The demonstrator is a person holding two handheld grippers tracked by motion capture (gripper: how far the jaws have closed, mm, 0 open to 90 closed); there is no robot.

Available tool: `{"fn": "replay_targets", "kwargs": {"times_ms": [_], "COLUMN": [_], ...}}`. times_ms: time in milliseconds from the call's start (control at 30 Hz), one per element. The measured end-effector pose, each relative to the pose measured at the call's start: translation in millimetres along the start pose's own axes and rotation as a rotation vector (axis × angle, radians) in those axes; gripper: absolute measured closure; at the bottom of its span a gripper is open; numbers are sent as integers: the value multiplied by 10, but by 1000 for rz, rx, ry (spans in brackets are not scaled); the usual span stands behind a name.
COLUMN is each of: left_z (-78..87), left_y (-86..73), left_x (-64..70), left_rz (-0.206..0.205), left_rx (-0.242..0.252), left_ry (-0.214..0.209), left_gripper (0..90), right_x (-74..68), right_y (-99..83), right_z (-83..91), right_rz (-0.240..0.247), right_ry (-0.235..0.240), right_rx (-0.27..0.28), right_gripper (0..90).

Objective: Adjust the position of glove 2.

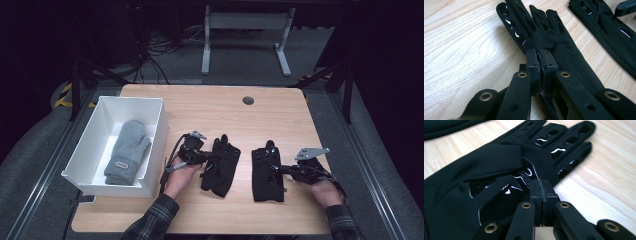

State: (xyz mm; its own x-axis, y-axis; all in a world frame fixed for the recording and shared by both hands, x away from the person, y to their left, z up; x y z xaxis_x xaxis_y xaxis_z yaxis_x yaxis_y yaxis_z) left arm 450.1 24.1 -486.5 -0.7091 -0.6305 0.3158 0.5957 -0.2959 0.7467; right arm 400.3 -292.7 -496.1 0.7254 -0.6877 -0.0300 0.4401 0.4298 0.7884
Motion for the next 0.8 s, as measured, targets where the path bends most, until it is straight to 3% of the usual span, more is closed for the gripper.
{"fn": "replay_targets", "kwargs": {"times_ms": [200,367,800], "left_z": [-4,-6,-56], "left_y": [22,143,306], "left_x": [13,60,205], "left_rz": [0,-13,-40], "left_rx": [-1,27,40], "left_ry": [-1,2,-25], "left_gripper": [872,872,872], "right_x": [-106,-186,-314], "right_y": [46,79,155], "right_z": [-74,-128,-248], "right_rz": [23,40,66], "right_ry": [40,71,113], "right_rx": [1,-1,0], "right_gripper": [899,899,900]}}
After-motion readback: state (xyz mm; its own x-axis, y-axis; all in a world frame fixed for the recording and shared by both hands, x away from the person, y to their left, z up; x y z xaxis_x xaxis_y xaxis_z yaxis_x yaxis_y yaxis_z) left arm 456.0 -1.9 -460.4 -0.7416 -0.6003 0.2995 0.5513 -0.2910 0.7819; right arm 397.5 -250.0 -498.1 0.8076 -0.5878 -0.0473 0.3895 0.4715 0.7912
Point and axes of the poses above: each handheld gripper's, and its own axes: z roughly backward along the jaws, y roughly out of its top, x roughly to its right, the point moved 6 cm from there along -z, roughly forward along the jaws, and after that the axes turned 9 degrees about x, right-handed, at the moved point
